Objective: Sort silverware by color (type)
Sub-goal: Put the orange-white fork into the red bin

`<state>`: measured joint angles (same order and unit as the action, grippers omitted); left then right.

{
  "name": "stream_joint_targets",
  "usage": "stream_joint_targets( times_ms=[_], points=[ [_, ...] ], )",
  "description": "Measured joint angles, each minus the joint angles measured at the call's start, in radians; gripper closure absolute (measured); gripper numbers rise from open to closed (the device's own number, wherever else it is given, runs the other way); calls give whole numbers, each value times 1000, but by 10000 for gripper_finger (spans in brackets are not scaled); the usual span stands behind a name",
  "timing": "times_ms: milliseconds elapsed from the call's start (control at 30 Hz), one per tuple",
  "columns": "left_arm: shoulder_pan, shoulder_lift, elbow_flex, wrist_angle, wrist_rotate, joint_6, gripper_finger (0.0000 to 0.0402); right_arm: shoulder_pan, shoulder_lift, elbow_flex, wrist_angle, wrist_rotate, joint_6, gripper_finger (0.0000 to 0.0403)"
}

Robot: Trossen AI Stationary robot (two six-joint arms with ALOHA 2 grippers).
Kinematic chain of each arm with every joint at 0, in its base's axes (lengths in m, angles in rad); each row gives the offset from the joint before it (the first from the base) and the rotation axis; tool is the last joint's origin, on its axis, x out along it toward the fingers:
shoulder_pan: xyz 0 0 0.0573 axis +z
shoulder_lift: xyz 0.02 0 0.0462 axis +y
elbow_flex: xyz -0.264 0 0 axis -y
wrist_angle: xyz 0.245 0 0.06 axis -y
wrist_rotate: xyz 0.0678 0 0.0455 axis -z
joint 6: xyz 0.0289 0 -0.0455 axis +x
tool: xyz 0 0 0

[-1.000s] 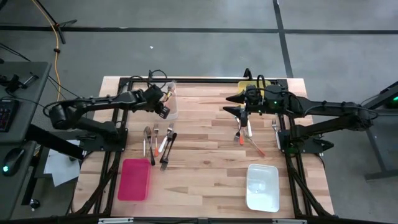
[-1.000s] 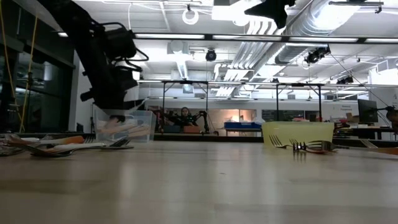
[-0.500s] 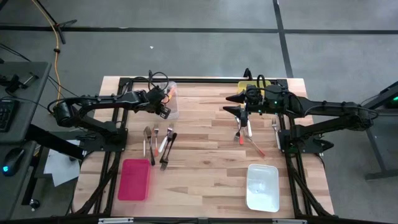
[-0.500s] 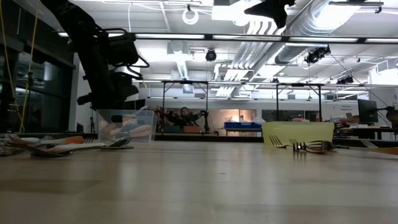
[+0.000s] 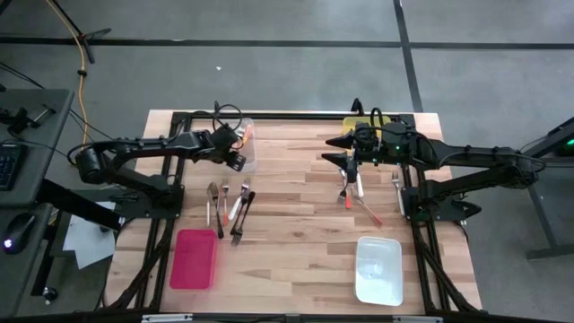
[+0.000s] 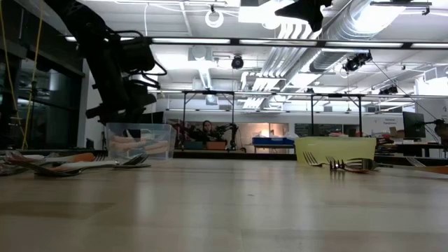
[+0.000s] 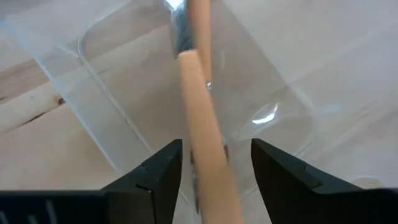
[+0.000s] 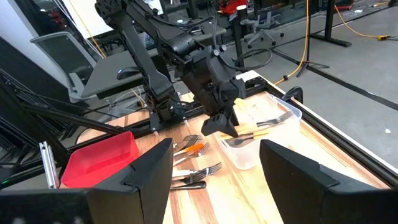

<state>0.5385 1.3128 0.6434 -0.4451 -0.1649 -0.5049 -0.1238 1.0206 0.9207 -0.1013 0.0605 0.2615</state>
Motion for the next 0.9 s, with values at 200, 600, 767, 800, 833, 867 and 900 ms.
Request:
stream_joint_targets(
  times_ms=[200,600,767,800,833,867,900],
  points=[
    [0,-92,0,-1,3,1,221,0,0,0,0,0,0,178],
    [-4,-392,54,52,3,-33,220,0,0,0,12,0,0,178],
    [-38,-507,79,349,28,-11,220,0,0,0,41,0,0,178],
    [-52,-529,77,433,42,19,220,0,0,0,48,0,0,178],
    [-67,-547,76,506,58,53,220,0,0,0,55,0,0,178],
    [-83,-562,76,574,82,88,220,0,0,0,61,0,0,178],
    [-101,-575,76,631,111,126,220,0,0,0,66,0,0,178]
  ],
)
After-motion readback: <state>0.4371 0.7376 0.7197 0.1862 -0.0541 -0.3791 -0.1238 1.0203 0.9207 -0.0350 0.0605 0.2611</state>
